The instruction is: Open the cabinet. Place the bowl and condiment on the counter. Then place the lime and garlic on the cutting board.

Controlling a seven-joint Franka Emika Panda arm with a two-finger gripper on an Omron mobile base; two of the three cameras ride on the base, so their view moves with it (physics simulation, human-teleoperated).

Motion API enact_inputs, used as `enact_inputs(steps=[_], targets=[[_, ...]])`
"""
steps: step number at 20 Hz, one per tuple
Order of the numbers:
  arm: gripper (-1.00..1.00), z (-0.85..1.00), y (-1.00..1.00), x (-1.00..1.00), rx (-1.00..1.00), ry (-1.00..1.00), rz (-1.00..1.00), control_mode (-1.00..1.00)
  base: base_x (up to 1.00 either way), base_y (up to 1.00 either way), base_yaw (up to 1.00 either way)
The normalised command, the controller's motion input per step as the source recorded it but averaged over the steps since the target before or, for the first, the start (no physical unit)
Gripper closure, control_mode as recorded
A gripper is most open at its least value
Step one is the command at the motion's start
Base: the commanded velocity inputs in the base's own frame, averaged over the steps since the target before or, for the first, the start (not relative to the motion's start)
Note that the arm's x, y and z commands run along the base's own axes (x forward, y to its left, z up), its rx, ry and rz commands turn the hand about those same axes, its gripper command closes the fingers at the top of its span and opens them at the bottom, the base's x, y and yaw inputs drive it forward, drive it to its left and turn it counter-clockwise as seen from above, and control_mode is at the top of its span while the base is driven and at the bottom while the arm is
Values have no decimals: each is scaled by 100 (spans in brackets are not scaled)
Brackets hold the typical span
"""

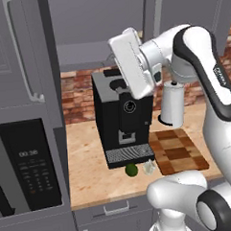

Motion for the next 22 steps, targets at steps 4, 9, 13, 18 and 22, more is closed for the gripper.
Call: enact_inputs(steps=[4, 9, 13, 18, 22], targets=[[-100, -1, -56, -19, -23, -17, -4, -100, 0, 0, 0], [-100, 0, -60, -4, -19, -27, -10, -100, 0, 0, 0], [-100, 0, -39, 0, -24, -42, -9, -100, 0, 0, 0], [-100, 0, -12, 0, -28, -50, -5, -100, 0, 0, 0], [-100, 0, -2, 0, -32, -45, -3, -100, 0, 0, 0]])
